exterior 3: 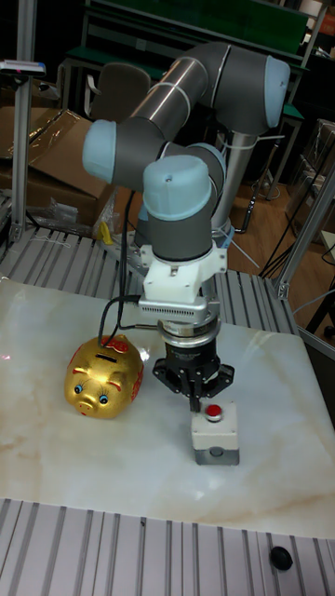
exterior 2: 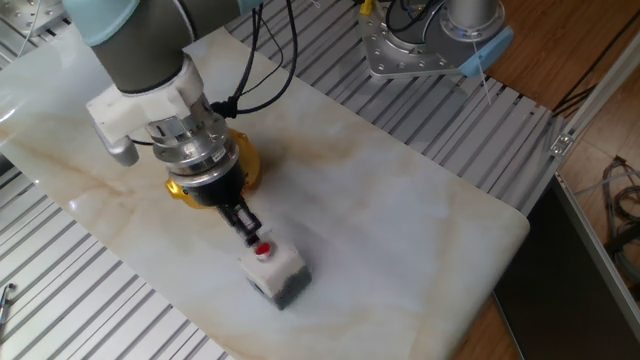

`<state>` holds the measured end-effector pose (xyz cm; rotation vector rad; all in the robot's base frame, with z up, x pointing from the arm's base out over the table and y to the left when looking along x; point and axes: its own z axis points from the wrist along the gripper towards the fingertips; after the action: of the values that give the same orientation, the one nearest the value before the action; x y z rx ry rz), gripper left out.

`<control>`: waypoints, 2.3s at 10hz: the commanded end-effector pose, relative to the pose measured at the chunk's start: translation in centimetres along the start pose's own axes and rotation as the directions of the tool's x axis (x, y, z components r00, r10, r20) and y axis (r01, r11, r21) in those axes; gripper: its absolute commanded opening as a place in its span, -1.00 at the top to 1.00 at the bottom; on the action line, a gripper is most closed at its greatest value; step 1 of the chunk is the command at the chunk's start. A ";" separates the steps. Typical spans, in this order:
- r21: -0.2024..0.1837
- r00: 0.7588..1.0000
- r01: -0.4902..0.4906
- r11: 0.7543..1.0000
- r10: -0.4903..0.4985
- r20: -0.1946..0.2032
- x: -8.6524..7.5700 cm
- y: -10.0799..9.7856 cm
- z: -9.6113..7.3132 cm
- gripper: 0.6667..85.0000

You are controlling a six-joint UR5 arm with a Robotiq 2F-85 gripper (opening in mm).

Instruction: Drop coins into a piggy bank

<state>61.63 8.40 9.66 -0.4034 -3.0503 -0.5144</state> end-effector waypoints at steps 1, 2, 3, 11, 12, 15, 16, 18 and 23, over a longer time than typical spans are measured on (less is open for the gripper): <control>0.026 1.000 -0.017 1.000 0.016 0.011 0.5 -0.5 -1.1 0.99; 0.026 1.000 -0.018 0.999 0.018 0.016 0.6 -0.5 -1.1 0.99; 0.038 1.000 -0.010 0.999 0.010 0.019 0.6 -0.8 -1.3 0.99; 0.284 0.988 0.133 0.950 -0.148 0.035 1.5 -7.5 -4.8 0.99; 0.286 0.988 0.134 0.949 -0.150 0.036 1.8 -7.5 -5.0 0.99; 0.299 0.984 0.153 0.942 -0.172 0.039 2.1 -7.7 -5.3 0.99; 0.306 0.982 0.162 0.938 -0.182 0.039 1.8 -7.8 -5.2 0.99; 0.306 0.976 0.190 0.933 -0.213 0.040 0.8 -7.6 -4.7 0.99; 0.298 0.954 0.240 0.924 -0.281 0.103 -1.2 -6.8 -4.7 0.99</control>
<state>59.59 0.08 11.67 -0.0507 -3.2184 -0.0242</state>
